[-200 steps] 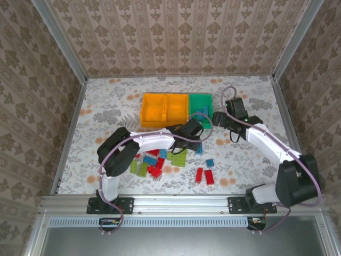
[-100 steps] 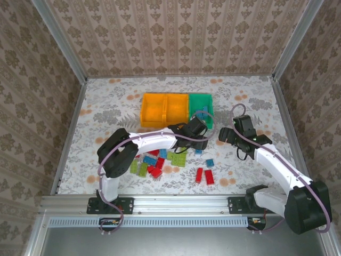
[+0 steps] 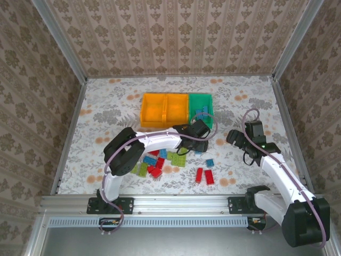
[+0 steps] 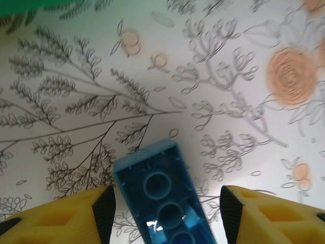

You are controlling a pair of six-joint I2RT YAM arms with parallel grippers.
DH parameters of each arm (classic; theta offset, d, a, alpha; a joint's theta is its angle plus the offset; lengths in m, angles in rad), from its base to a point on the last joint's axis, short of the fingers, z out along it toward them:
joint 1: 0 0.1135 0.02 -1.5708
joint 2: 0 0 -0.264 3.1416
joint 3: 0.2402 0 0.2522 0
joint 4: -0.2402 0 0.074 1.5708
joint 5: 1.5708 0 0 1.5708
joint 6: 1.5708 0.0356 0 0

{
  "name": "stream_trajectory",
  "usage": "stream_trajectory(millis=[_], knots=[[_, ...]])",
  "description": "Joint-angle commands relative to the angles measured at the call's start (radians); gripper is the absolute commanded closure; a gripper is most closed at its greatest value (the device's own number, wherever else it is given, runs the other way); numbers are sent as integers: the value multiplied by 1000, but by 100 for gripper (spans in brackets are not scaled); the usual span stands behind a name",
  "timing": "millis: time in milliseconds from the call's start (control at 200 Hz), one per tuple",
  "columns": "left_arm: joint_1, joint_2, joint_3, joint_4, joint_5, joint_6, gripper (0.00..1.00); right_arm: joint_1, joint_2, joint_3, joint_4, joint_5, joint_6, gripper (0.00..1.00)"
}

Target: Sort the legos into containers by color

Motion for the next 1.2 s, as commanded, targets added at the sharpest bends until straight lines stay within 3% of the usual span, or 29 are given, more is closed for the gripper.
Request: stream_trajectory(millis=[0,140,340,505,685,910,1195], knots=[[-5,16,36,-36,-4,-34,40,-4,-9,-14,0,-38,0,6],[-3,52,70,-63,-3,-25,46,-5,-15,-15,2,-45,-3,6],[2,59,75,-63,-4,-7,66,-4,-29,-22,-3,-57,-1,6],[19,47,73,-57,3,8,73,-4,-41,-39,3,-82,3,7],[59,-14,92,-63,-25,62,74,16,-51,-64,-1,-142,-14,12],[129,-54,218,-123,-51,175,74,115,-114,-107,-4,-160,24,13],[219,85,484,-172,-23,299,73,286,-57,-127,18,-146,80,14]])
